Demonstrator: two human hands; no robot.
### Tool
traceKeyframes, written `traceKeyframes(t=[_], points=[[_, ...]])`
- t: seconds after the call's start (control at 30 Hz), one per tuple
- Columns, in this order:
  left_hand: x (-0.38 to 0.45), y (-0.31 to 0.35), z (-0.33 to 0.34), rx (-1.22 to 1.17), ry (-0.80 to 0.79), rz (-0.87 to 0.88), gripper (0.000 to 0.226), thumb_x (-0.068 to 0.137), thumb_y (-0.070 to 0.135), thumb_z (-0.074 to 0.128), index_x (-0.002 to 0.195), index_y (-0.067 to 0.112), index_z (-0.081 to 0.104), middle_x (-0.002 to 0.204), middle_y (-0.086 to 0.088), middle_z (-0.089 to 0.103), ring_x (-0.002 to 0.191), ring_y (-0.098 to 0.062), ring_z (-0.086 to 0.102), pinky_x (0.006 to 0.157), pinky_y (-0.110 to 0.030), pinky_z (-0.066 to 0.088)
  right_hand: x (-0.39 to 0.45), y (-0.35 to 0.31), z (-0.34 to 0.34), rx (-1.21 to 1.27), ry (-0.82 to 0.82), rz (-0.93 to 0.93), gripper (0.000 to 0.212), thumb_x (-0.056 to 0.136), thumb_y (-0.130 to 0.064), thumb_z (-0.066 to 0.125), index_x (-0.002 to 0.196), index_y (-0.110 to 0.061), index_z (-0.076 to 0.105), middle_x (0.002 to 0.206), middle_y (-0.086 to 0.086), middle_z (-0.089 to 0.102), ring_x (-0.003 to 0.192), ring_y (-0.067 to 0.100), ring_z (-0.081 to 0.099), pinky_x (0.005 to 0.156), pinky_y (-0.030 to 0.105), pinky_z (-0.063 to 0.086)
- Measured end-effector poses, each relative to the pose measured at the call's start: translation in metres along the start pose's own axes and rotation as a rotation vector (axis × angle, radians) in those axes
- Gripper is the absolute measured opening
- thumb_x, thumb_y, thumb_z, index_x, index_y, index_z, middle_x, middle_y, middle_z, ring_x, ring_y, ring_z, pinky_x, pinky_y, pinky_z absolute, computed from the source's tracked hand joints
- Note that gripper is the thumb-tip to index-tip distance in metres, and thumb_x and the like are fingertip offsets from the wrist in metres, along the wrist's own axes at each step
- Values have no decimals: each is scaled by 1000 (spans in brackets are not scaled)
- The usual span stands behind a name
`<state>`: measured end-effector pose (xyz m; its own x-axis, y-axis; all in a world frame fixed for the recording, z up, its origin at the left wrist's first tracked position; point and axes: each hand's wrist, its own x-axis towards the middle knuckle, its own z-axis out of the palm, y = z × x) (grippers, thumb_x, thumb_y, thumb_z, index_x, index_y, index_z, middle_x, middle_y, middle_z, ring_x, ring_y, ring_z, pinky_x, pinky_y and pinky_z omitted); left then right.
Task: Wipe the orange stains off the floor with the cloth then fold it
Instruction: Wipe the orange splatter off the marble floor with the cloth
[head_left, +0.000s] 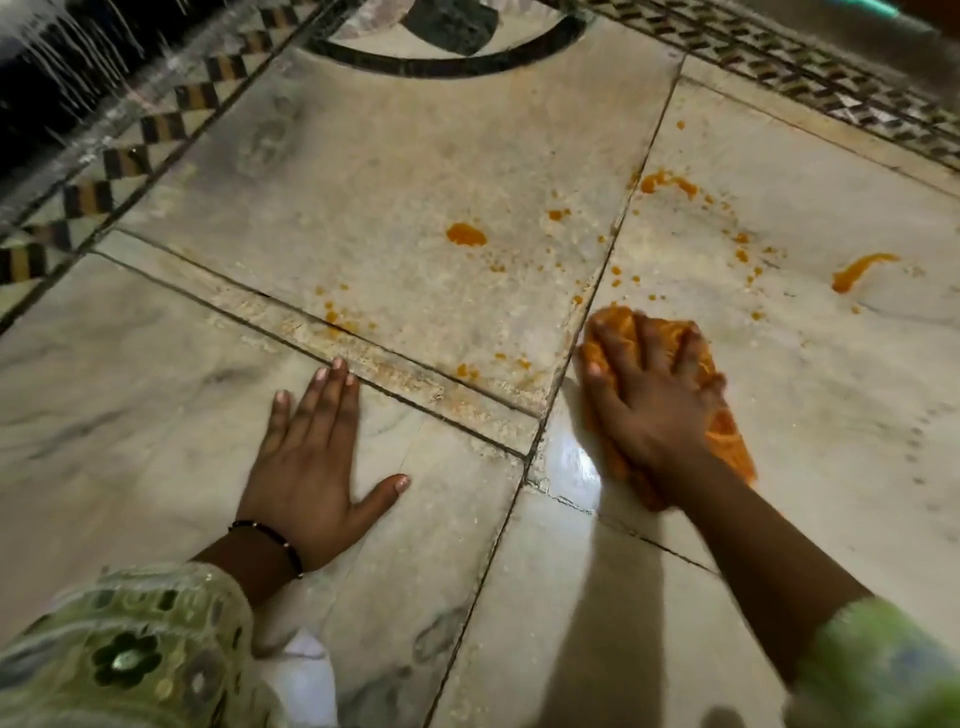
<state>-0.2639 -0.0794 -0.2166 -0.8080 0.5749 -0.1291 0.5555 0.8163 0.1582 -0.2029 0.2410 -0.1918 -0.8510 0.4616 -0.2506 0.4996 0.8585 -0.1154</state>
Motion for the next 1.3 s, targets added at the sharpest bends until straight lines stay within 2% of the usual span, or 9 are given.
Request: traceKeyframes(t=[0.23, 0.4, 0.53, 0.67, 0.77, 0.93, 1.07, 1.2, 1.3], points=[[-2, -3, -1, 0, -16, -6, 99, 83, 76, 15, 149, 3, 7, 158, -13, 3, 145, -24, 4, 116, -47, 5, -68, -82, 26, -48, -33, -470, 56, 95, -61, 14, 147, -52, -2, 161, -10, -8, 144, 29, -24, 108, 67, -9], [-4, -1, -2, -24, 13, -63, 106, 79, 79, 21, 149, 0, 6, 156, -19, 2, 145, -29, 3, 116, -44, 1, -64, -1, 11, -100, -68, -207, 58, 83, -74, -2, 140, -62, -9, 159, -14, -13, 143, 21, -27, 112, 62, -10], [-1, -1, -3, -17, 16, -64, 108, 78, 80, 23, 148, -2, 8, 156, -20, 3, 144, -31, 5, 115, -45, 4, 7, -67, 8, -16, -31, -73, 59, 91, -69, 8, 146, -52, -4, 161, -7, -10, 144, 31, -20, 108, 68, -11], [-1, -2, -3, -20, 7, -65, 109, 77, 80, 23, 148, -1, 8, 156, -20, 5, 145, -30, 6, 116, -44, 3, -22, -138, 23, -65, -33, -424, 58, 96, -59, 16, 150, -45, -2, 161, -4, -9, 144, 33, -20, 107, 68, -11], [-2, -2, -4, -36, 5, -78, 109, 77, 81, 23, 148, -1, 8, 156, -19, 5, 145, -29, 5, 116, -43, 4, -79, -94, 32, -72, -45, -568, 56, 95, -61, 15, 148, -51, 1, 161, -10, -7, 145, 26, -21, 109, 63, -10], [-1, -2, -2, -38, 8, -79, 111, 77, 82, 23, 148, -1, 8, 156, -18, 2, 145, -28, 4, 116, -43, 2, -66, 7, 14, -86, 2, -178, 56, 88, -71, 5, 143, -61, 1, 161, -13, -6, 146, 21, -17, 113, 61, -2], [0, -2, 0, -12, 3, -73, 110, 78, 81, 23, 148, -2, 7, 156, -20, 3, 145, -30, 5, 116, -44, 3, -1, -53, 10, 5, 19, 28, 62, 89, -69, 8, 147, -51, 1, 162, -4, -7, 145, 30, -16, 109, 68, -6], [-1, -5, 0, 2, -19, -68, 111, 76, 83, 19, 148, 0, 5, 157, -19, 3, 145, -29, 4, 116, -44, 4, -42, -133, 32, -37, -18, -384, 58, 96, -59, 14, 150, -45, 1, 161, -3, -8, 144, 33, -20, 106, 69, -11], [-2, -6, -2, -15, -40, -62, 116, 72, 87, 23, 149, 1, 5, 157, -18, 2, 145, -28, 5, 116, -42, 4, -103, -96, 45, -46, 10, -497, 55, 95, -60, 21, 148, -49, 14, 161, -8, 3, 147, 26, -11, 109, 63, -3]])
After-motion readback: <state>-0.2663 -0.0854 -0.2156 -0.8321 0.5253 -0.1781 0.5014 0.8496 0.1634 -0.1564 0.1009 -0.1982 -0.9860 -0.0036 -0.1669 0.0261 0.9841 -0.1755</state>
